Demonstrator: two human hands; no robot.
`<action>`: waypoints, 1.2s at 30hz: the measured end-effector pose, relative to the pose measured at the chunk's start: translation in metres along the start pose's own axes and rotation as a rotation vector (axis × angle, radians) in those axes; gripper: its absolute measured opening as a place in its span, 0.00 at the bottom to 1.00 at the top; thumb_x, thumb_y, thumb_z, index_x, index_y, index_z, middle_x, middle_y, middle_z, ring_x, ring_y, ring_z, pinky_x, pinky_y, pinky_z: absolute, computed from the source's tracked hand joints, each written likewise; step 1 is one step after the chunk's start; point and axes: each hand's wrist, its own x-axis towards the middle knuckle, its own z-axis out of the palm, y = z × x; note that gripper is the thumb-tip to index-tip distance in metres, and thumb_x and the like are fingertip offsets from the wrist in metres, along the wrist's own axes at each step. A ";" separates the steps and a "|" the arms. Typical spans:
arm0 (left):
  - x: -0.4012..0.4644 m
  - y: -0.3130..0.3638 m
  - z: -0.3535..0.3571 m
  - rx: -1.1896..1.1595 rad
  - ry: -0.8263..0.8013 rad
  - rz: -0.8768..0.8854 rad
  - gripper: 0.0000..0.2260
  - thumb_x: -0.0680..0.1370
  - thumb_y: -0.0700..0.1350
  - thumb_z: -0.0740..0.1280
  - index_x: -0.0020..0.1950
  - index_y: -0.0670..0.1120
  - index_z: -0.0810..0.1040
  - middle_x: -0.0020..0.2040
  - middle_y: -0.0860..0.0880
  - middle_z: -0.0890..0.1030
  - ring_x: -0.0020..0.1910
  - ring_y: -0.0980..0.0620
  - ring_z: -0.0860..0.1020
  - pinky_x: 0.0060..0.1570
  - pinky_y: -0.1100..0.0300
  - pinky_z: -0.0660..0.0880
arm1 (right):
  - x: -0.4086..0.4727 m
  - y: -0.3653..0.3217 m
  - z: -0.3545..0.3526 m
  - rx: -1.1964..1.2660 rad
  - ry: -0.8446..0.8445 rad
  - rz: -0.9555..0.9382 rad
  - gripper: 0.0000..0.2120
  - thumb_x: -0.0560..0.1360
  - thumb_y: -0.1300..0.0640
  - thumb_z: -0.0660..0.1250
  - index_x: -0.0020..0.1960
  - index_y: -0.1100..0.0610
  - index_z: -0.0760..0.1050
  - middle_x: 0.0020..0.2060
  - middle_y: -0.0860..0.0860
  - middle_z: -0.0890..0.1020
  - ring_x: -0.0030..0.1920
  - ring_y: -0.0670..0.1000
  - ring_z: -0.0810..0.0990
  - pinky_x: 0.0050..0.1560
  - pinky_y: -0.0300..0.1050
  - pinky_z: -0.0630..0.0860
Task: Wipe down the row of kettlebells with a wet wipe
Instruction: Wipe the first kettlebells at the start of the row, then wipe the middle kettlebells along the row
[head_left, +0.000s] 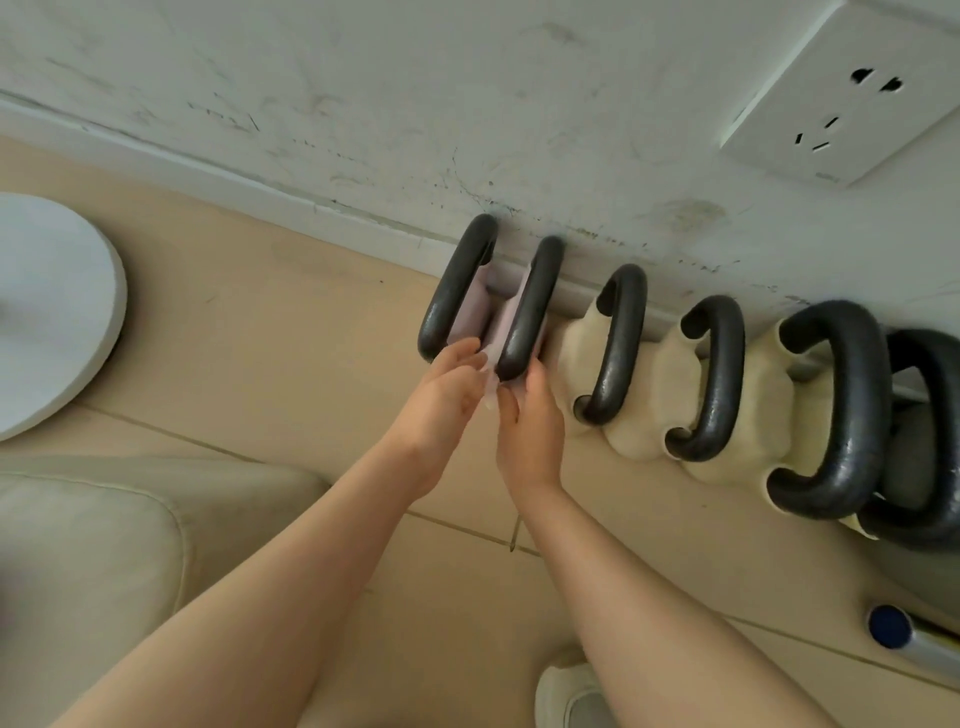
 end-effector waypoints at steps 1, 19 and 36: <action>-0.003 0.001 0.002 0.033 -0.016 0.010 0.32 0.64 0.42 0.58 0.69 0.46 0.66 0.67 0.50 0.72 0.67 0.55 0.69 0.64 0.62 0.64 | 0.000 0.004 0.001 -0.067 0.023 -0.017 0.18 0.78 0.59 0.59 0.67 0.52 0.67 0.49 0.51 0.81 0.50 0.49 0.79 0.46 0.43 0.73; -0.001 0.020 0.083 0.641 0.012 0.158 0.14 0.77 0.50 0.64 0.59 0.46 0.77 0.49 0.49 0.81 0.49 0.51 0.78 0.55 0.55 0.74 | -0.060 0.031 -0.114 0.435 0.260 0.653 0.04 0.78 0.59 0.61 0.48 0.56 0.75 0.46 0.55 0.81 0.47 0.55 0.79 0.50 0.49 0.75; 0.007 0.024 0.076 0.637 -0.042 0.119 0.13 0.74 0.39 0.68 0.59 0.46 0.78 0.48 0.46 0.82 0.50 0.49 0.79 0.57 0.54 0.75 | -0.025 0.026 -0.097 0.435 0.044 0.174 0.06 0.76 0.63 0.62 0.48 0.60 0.78 0.39 0.63 0.79 0.37 0.52 0.73 0.43 0.42 0.70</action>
